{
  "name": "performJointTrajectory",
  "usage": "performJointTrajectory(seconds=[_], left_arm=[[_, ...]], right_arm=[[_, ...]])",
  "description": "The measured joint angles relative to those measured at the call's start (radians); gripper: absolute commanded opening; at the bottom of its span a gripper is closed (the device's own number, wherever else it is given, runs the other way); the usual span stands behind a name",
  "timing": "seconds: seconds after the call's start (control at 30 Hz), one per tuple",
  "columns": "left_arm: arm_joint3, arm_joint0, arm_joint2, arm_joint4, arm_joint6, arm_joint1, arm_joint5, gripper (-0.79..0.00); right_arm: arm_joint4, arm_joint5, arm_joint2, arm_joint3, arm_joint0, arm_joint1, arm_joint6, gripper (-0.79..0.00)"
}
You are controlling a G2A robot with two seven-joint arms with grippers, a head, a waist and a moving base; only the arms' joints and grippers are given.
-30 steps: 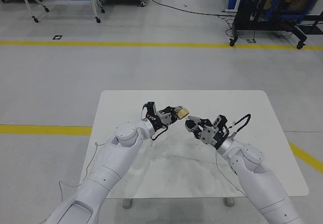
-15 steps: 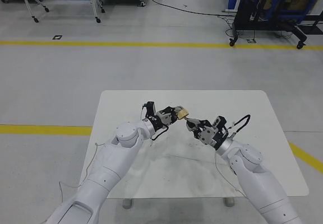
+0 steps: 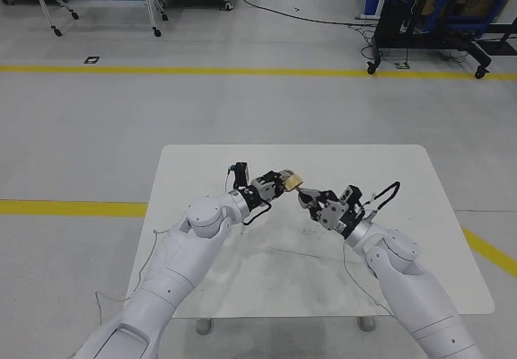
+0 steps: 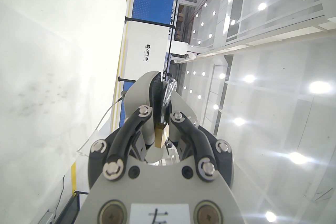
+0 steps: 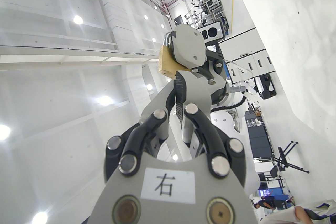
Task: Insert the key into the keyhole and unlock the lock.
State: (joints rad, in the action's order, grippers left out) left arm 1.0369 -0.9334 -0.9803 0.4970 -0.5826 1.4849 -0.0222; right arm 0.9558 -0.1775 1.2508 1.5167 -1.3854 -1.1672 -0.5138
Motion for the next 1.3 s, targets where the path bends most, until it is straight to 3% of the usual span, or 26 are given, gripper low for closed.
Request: performJointTrajectory(seconds=[0.5,0.67,0.9,1.03,1.17,1.3], left_arm=[[0.037,-0.02,0.023,-0.161,0.074,-0.002,0.087,-0.785],[0.041,-0.024,0.017,-0.159,0.071,-0.002,0.091,-0.785],[0.036,-0.026,-0.003,-0.108,0.025,-0.002,0.089,-0.785],[0.026,-0.02,-0.012,-0.078,-0.003,-0.001,0.071,-0.785],[0.02,-0.015,-0.011,-0.079,-0.01,0.0,0.065,-0.785],[0.015,-0.011,-0.009,-0.081,-0.012,0.001,0.056,-0.785]], right_arm=[[0.236,-0.24,0.03,-0.203,0.11,-0.005,-0.204,-0.785],[0.203,-0.215,0.029,-0.219,0.122,-0.005,-0.223,-0.785],[0.078,-0.086,0.028,-0.164,0.095,-0.003,-0.165,-0.785],[0.064,-0.072,0.029,-0.143,0.078,-0.002,-0.181,-0.579],[0.039,-0.043,0.035,-0.139,0.073,-0.001,-0.176,-0.449],[-0.026,0.027,0.042,-0.108,0.05,0.0,-0.127,-0.419]])
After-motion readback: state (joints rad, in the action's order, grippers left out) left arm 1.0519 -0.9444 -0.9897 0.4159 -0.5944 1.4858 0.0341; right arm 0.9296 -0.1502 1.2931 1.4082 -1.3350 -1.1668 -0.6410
